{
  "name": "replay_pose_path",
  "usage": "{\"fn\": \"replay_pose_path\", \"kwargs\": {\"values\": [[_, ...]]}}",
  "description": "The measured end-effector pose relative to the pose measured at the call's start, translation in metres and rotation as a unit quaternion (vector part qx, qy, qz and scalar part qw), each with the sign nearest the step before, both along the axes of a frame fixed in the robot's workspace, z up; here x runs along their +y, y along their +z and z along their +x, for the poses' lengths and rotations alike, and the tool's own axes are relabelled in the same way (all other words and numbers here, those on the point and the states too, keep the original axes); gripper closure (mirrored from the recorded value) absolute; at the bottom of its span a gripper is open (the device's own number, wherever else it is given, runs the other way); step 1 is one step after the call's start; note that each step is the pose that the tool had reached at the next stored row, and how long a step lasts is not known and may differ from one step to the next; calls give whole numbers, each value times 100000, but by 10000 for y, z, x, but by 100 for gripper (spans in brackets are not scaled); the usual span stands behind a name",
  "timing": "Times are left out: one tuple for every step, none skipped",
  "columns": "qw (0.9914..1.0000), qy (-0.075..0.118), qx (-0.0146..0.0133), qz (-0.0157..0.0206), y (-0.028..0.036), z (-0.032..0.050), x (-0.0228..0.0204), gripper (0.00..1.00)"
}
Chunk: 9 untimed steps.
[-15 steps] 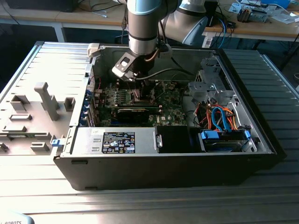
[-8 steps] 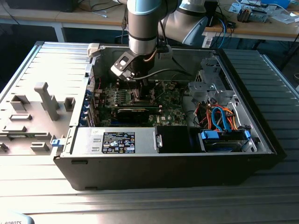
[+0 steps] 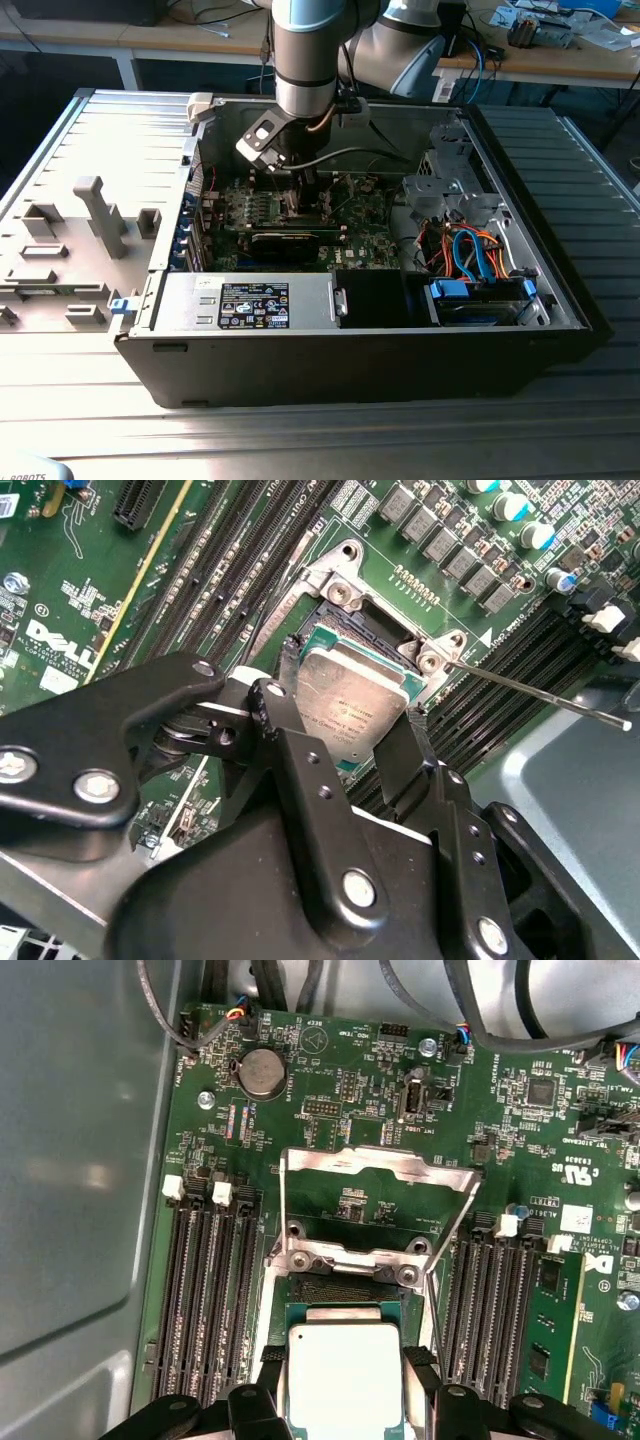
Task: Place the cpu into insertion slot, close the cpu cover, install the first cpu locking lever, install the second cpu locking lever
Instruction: 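Place the cpu into insertion slot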
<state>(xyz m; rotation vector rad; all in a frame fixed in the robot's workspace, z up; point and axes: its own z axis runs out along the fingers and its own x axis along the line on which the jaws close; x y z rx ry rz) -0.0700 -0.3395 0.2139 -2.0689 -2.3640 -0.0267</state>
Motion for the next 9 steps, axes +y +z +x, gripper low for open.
{"fn": "replay_pose_path", "kwargs": {"values": [[100000, -58, 1, -5, 0, 0, 0, 45], [100000, -242, 0, -21, 0, 0, 0, 45], [99999, -481, 0, -32, 0, 0, 0, 45], [99996, -909, 1, -36, 0, 0, 0, 45], [99992, -1291, -1, -56, 0, 0, 0, 45], [99981, -1965, -1, -93, -1, 0, 0, 45], [99973, -2341, -2, -126, -1, 0, 0, 45], [99963, -2714, 3, -158, -1, 0, 0, 45], [99956, -2977, 2, -170, -1, 0, 0, 45]]}}
